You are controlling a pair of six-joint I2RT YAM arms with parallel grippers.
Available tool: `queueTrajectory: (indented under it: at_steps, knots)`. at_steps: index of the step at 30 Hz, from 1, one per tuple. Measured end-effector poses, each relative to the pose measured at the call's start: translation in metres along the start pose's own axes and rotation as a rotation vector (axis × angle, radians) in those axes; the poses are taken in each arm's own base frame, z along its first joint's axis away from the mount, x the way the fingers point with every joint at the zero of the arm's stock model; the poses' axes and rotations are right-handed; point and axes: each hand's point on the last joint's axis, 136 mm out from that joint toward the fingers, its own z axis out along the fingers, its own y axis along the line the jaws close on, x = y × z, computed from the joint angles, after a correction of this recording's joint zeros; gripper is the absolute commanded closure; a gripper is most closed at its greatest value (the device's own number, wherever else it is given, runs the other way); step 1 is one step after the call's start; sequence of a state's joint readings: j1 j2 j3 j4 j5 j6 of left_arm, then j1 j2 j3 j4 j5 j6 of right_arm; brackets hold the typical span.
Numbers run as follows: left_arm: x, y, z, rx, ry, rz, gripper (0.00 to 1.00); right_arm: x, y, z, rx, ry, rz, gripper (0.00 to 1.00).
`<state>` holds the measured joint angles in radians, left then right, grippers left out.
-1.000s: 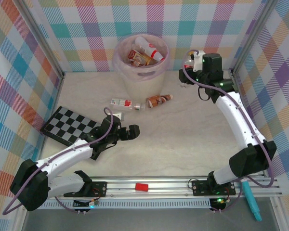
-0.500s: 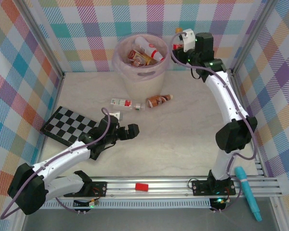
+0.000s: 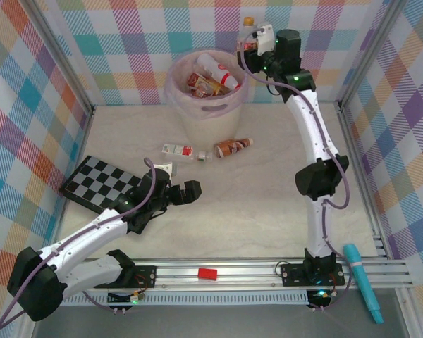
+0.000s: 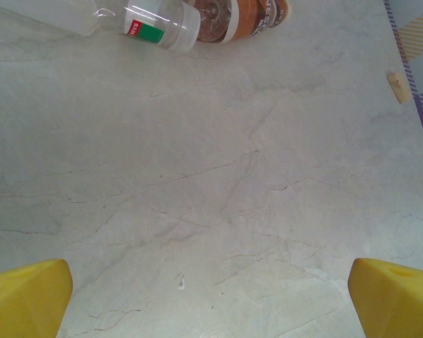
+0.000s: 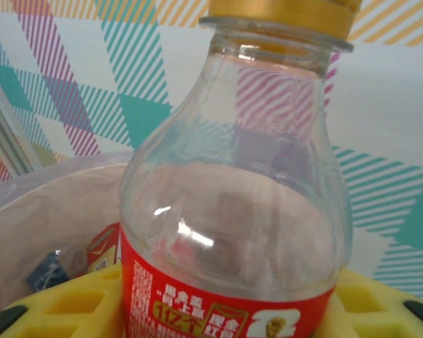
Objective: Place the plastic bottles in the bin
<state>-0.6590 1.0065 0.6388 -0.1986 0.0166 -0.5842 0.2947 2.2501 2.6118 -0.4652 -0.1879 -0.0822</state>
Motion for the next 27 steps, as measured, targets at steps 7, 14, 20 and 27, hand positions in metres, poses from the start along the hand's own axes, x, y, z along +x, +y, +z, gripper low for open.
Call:
queueTrajectory:
  at_steps: [7,14,20,27]
  knots:
    - [0.0,0.001,-0.002,-0.005,0.001,0.0,0.0,0.037,0.009,0.032,-0.042,0.057,0.017,0.58]
    - [0.0,0.001,-0.002,-0.005,0.0,0.0,0.0,0.058,0.011,0.04,-0.055,0.107,0.046,0.44]
    - [0.001,0.002,0.0,-0.009,0.006,0.0,0.0,0.063,0.016,0.04,-0.068,0.131,0.057,0.23]
    - [0.002,0.002,0.001,-0.01,0.008,0.0,0.0,0.066,0.027,0.041,-0.09,0.143,0.049,0.11]
